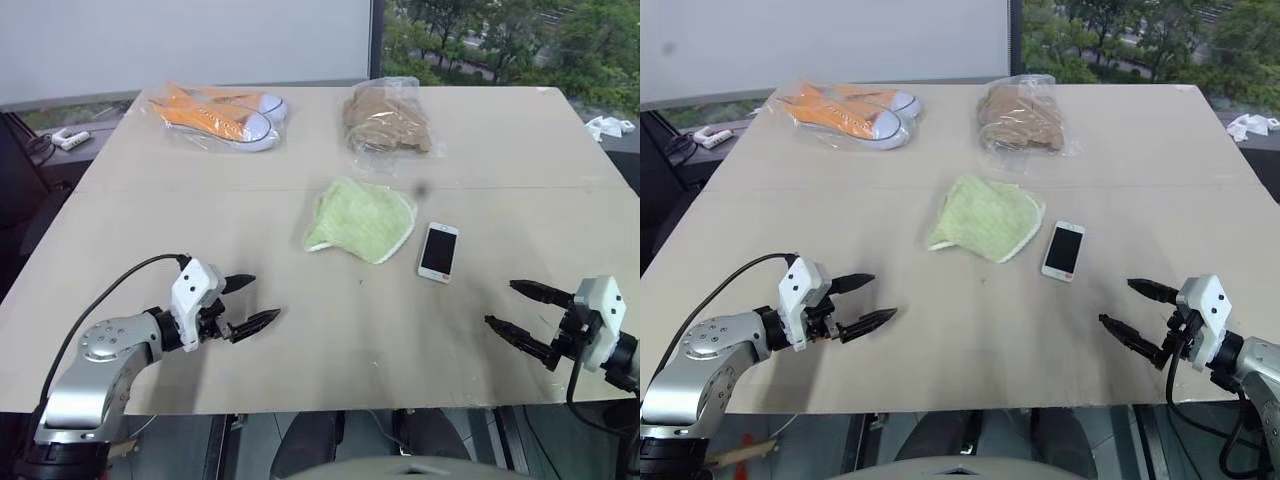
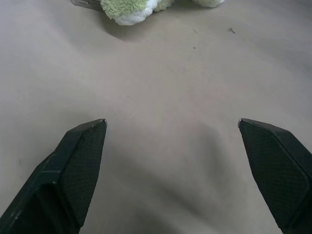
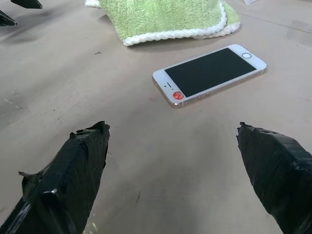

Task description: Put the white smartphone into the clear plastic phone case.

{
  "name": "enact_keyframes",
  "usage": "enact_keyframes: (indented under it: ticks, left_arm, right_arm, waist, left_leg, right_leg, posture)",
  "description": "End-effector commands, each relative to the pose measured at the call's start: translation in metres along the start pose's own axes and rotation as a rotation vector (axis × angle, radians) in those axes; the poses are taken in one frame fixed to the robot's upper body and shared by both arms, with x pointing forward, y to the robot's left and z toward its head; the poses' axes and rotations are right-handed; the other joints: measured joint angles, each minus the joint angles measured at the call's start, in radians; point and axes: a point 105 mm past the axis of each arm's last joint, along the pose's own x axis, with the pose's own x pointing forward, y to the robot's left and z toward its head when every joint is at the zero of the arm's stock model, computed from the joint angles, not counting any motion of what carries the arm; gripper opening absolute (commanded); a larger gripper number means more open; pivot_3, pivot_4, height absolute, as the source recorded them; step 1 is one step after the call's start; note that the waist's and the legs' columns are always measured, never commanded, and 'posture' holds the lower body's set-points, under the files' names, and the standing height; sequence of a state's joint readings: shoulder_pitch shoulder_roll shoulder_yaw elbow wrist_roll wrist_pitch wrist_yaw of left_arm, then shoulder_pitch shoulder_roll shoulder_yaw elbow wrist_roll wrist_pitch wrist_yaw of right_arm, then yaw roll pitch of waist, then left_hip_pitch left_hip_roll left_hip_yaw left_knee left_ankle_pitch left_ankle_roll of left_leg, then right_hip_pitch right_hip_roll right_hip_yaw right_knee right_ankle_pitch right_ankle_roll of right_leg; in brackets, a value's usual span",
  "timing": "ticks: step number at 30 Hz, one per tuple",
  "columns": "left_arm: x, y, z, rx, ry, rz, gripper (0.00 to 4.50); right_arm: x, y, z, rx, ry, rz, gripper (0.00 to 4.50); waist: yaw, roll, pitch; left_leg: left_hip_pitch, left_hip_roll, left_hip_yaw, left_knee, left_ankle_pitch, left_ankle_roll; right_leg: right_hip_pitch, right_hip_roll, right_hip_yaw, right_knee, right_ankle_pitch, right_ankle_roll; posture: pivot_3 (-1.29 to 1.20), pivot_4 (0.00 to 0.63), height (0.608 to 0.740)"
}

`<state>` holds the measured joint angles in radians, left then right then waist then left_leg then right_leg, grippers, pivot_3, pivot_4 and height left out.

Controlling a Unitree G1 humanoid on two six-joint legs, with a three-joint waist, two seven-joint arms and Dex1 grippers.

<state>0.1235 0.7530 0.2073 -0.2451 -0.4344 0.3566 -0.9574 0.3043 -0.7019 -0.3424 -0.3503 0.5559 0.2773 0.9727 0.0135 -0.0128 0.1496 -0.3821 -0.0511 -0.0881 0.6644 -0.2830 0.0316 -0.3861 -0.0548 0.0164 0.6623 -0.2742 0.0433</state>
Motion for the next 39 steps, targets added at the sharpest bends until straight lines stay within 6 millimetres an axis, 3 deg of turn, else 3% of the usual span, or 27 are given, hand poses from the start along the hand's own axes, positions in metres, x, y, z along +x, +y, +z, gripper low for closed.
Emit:
enact_keyframes:
  ticks: [1,19,25,28,34,39]
  left_arm:
    - [-0.004,0.003,0.013,0.051,-0.036,0.015,4.44]
    - [-0.009,0.002,0.015,0.024,-0.064,0.005,4.44]
    - [-0.014,-0.004,0.022,0.002,-0.103,-0.053,4.44]
    - [-0.022,-0.009,0.032,-0.053,-0.161,-0.119,4.44]
    - [-0.033,-0.001,0.052,-0.051,-0.278,-0.127,4.44]
    - [-0.043,0.009,0.054,-0.028,-0.258,-0.055,4.44]
  right_arm:
    - [-0.003,-0.004,0.008,-0.043,-0.021,-0.004,4.50]
    - [0.001,-0.007,0.009,-0.066,-0.022,-0.003,4.50]
    - [0.018,-0.010,0.027,-0.097,-0.068,0.005,4.50]
    - [0.045,-0.013,0.038,-0.142,-0.078,0.006,4.50]
    - [0.140,-0.010,0.069,-0.158,-0.118,0.080,4.50]
    - [0.212,-0.010,0.086,-0.155,-0.038,0.095,4.50]
  waist:
    - [0.000,0.000,0.000]
    - [0.001,0.000,0.000]
    - [-0.001,0.000,0.000]
    - [-0.006,0.000,0.000]
    - [-0.027,0.001,0.001]
    - [-0.032,0.001,0.001]
  left_leg:
    - [0.000,0.000,0.000,0.000,0.000,0.000]
    - [0.000,0.000,0.000,0.000,0.000,0.000]
    - [0.000,0.000,0.000,0.000,0.000,0.000]
    - [0.000,0.000,0.000,0.000,0.000,0.000]
    - [0.000,0.001,0.000,0.000,0.002,-0.004]
    - [-0.004,0.000,0.001,-0.001,0.003,-0.005]
  right_leg:
    - [0.000,0.000,0.000,0.000,0.000,0.000]
    - [0.000,0.000,0.000,0.000,0.000,0.000]
    - [0.000,0.000,0.000,0.000,0.000,0.000]
    - [0.000,0.000,0.000,0.000,0.000,0.000]
    - [-0.001,0.001,0.000,0.000,0.000,0.000]
    - [-0.007,0.001,0.001,0.000,0.000,0.000]
  posture:
    - [0.00,0.150,0.740]
    - [0.00,0.150,0.740]
    - [0.00,0.150,0.740]
    - [0.00,0.150,0.740]
    - [0.00,0.150,0.740]
    - [0.00,0.150,0.740]
